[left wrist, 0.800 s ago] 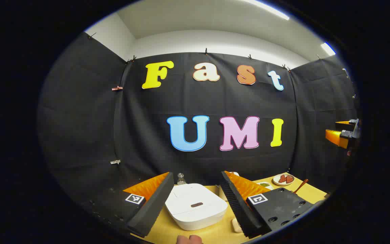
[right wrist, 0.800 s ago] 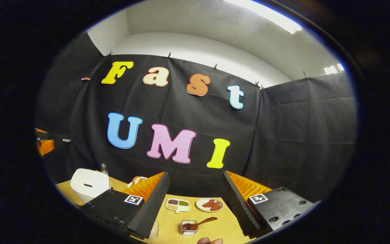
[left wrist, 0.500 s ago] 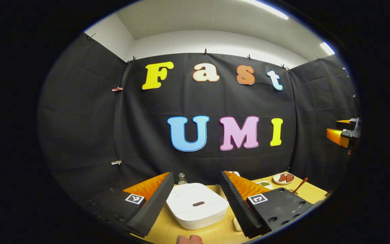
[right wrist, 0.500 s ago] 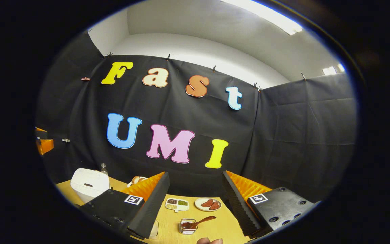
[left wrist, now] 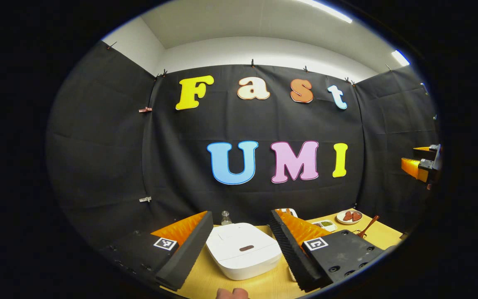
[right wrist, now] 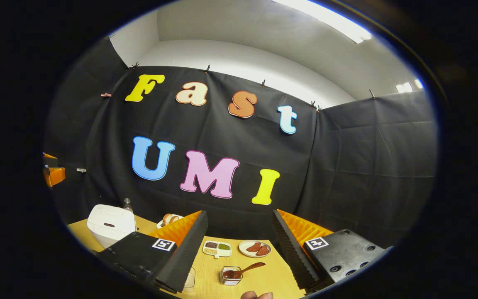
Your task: Close the left gripper, press the button to open the rice cooker; take a wooden spoon from the chopstick holder with the right hand, scoop a spoonful of rice and pour it into the rice cooker, then put the wooden spoon back into the chopstick holder.
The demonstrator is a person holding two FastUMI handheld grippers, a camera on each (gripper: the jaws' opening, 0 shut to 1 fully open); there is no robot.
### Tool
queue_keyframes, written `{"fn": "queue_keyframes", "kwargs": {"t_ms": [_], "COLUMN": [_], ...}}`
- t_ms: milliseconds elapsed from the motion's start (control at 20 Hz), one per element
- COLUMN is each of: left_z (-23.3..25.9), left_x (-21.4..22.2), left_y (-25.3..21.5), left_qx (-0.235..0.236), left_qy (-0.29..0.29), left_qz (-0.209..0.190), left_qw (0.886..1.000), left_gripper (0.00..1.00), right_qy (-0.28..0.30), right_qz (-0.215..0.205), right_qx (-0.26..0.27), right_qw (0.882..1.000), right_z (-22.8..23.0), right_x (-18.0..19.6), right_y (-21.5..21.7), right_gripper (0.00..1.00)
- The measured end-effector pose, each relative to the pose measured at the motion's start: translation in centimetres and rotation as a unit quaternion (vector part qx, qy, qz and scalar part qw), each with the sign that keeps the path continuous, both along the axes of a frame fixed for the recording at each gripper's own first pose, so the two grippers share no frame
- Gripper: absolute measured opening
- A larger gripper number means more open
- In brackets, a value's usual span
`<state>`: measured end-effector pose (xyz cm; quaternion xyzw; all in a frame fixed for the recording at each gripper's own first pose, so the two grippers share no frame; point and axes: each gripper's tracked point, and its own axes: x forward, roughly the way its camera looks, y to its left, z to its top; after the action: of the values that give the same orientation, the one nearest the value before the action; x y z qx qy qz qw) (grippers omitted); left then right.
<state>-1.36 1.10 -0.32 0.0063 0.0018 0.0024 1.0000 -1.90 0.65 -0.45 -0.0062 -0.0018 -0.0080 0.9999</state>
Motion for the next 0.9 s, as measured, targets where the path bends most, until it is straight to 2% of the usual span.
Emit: {"fn": "queue_keyframes", "kwargs": {"t_ms": [400, 650, 700, 750, 900], "left_z": [0.1, 0.6, 0.7, 0.6, 1.2], "left_x": [0.6, 1.5, 1.7, 2.1, 2.7], "left_y": [-0.1, -1.1, -1.0, -1.5, -2.5], "left_qx": [-0.011, -0.025, -0.021, -0.02, -0.039], "left_qy": [-0.004, -0.017, -0.018, -0.016, -0.026], "left_qz": [-0.008, -0.047, -0.052, -0.067, -0.107], "left_qw": [1.0, 0.998, 0.998, 0.997, 0.993], "left_gripper": [0.95, 0.94, 0.88, 0.78, 0.22], "right_qy": [0.001, 0.006, 0.007, 0.008, 0.004], "right_qz": [-0.009, -0.014, -0.017, -0.019, -0.021], "right_qx": [-0.002, -0.003, -0.004, -0.01, -0.034], "right_qw": [1.0, 1.0, 1.0, 1.0, 0.999], "right_z": [-0.6, -1.1, -1.4, -1.5, -1.6], "right_x": [0.2, 0.8, 1.0, 1.1, 1.5], "right_y": [0.0, 0.2, 0.2, 0.2, 0.4], "right_gripper": [0.97, 0.97, 0.98, 0.98, 0.98]}}
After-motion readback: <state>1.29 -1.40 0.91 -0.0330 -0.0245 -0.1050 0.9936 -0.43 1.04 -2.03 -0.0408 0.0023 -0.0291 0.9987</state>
